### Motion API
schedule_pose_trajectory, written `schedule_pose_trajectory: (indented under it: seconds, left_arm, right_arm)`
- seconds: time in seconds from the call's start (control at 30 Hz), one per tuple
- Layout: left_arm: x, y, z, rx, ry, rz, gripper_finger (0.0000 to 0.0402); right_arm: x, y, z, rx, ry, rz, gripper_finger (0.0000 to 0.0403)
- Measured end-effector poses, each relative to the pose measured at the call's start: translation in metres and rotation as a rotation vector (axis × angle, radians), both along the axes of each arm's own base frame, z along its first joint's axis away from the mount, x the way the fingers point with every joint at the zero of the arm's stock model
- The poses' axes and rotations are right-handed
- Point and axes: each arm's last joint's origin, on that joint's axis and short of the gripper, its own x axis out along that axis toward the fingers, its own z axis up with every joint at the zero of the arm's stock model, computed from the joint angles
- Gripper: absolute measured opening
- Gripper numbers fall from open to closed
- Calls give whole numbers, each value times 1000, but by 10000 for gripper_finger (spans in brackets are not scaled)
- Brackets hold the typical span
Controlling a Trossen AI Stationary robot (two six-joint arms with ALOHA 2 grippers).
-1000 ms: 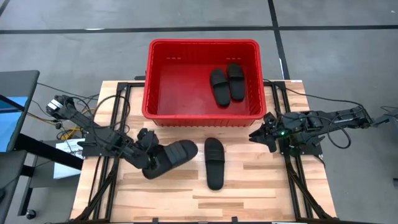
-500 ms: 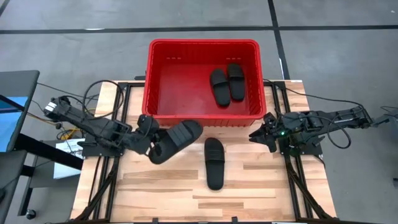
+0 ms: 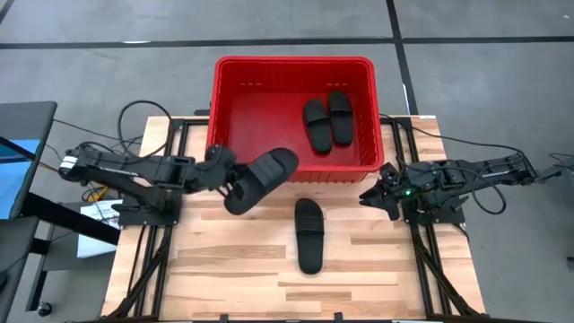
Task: Pick and place slides into bin
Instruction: Put the black slide into the red container
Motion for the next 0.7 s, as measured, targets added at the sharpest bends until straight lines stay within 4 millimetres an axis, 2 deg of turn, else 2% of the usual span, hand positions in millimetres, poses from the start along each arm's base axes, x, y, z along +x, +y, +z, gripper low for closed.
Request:
schedule_pose_trajectory:
  seconds: [0.3,0.7]
  left_arm:
    - [6,33,8,-9,-72,32,0]
    - [2,81,15,-23,-162,146,0]
  right_arm:
    - [-1,0,-1,-2,15,4,127]
    - [-2,0,-3,-5,38,3,127]
